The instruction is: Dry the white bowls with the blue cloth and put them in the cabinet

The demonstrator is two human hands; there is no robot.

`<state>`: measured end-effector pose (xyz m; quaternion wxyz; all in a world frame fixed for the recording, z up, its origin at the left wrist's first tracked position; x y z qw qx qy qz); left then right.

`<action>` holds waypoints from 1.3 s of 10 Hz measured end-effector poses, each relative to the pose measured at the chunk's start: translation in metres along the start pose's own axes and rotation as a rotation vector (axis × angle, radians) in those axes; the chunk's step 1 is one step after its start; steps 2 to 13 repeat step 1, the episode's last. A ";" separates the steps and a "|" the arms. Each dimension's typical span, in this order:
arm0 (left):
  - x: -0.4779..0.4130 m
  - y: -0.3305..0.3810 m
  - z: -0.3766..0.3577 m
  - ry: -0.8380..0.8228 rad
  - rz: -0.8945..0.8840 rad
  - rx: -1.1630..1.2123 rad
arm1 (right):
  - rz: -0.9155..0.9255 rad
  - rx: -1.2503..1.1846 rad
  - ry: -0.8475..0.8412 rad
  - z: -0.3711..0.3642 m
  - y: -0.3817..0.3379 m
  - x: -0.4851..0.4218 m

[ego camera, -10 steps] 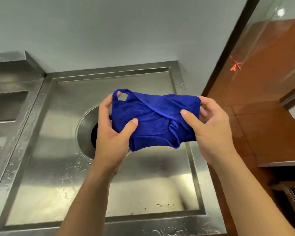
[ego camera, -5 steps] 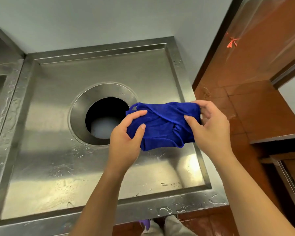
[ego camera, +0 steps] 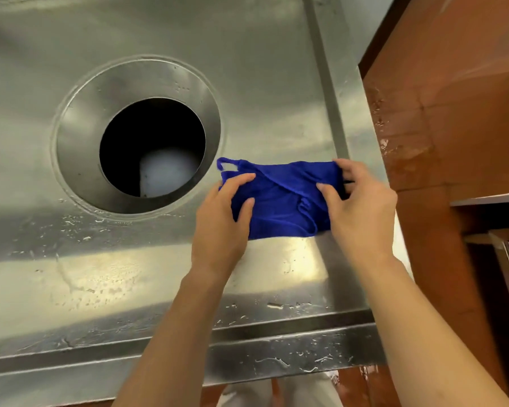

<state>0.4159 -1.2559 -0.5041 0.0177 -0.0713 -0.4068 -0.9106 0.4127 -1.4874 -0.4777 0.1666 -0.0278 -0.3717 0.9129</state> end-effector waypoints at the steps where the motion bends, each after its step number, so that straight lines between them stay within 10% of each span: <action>1: -0.002 -0.003 0.011 0.088 0.041 -0.187 | 0.036 0.046 0.075 0.006 -0.005 0.002; 13: -0.002 -0.003 0.011 0.088 0.041 -0.187 | 0.036 0.046 0.075 0.006 -0.005 0.002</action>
Point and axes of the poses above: each hand's wrist, its own x-axis away from the middle knuckle, its own z-axis out of the back of the hand, y = z × x, the point moved 9 cm from there along -x, towards the middle knuckle, and after that the axes turned 3 degrees about -y, right-handed, at the moved point
